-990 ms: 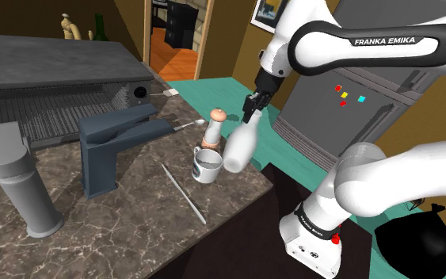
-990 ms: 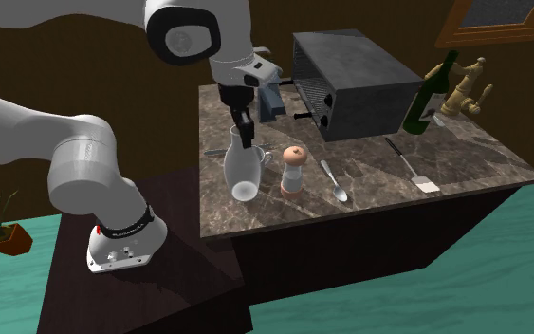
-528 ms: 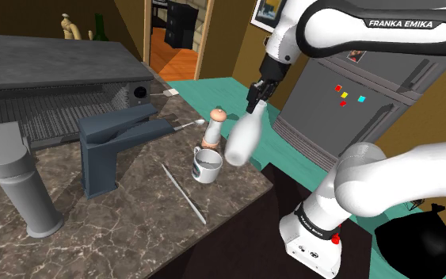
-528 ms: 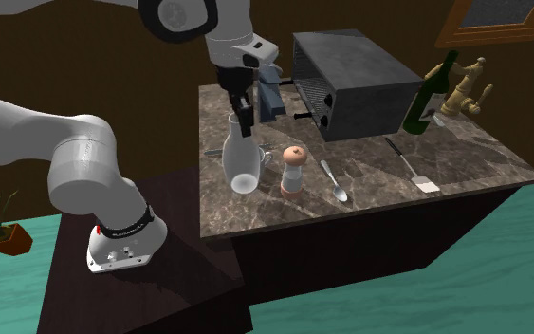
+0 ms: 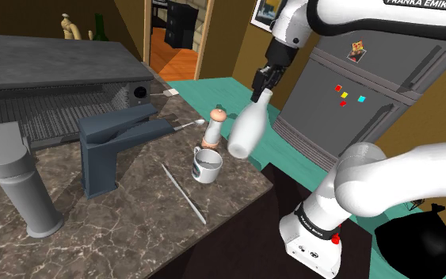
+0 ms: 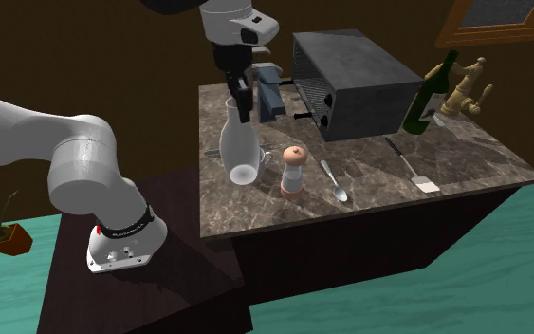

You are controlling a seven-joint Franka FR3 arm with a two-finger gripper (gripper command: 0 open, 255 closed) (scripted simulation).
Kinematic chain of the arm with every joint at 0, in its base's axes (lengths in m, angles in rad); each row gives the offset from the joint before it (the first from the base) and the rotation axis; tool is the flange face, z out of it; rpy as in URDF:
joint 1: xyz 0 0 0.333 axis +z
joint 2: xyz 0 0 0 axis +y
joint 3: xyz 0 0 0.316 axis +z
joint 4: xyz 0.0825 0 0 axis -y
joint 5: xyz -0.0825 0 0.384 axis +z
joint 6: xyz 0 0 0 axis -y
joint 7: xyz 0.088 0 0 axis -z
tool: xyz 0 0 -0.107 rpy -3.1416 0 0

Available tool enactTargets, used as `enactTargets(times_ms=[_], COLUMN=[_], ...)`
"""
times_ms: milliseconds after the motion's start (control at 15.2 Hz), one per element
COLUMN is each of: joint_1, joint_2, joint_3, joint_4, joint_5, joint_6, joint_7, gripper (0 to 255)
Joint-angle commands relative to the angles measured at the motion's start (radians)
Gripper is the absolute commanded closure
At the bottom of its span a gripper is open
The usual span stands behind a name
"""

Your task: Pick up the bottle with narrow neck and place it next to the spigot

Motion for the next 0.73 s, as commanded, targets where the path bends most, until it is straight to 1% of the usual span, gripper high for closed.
enactTargets(times_ms=[0,660], joint_1=[0.001,0.002], joint_2=[0.006,0.027], joint_3=[0.001,0.003], joint_4=[0.034,0.183], joint_5=[0.001,0.003], joint_6=[-0.028,-0.156], joint_7=[0.000,0.000], gripper=[255,255])
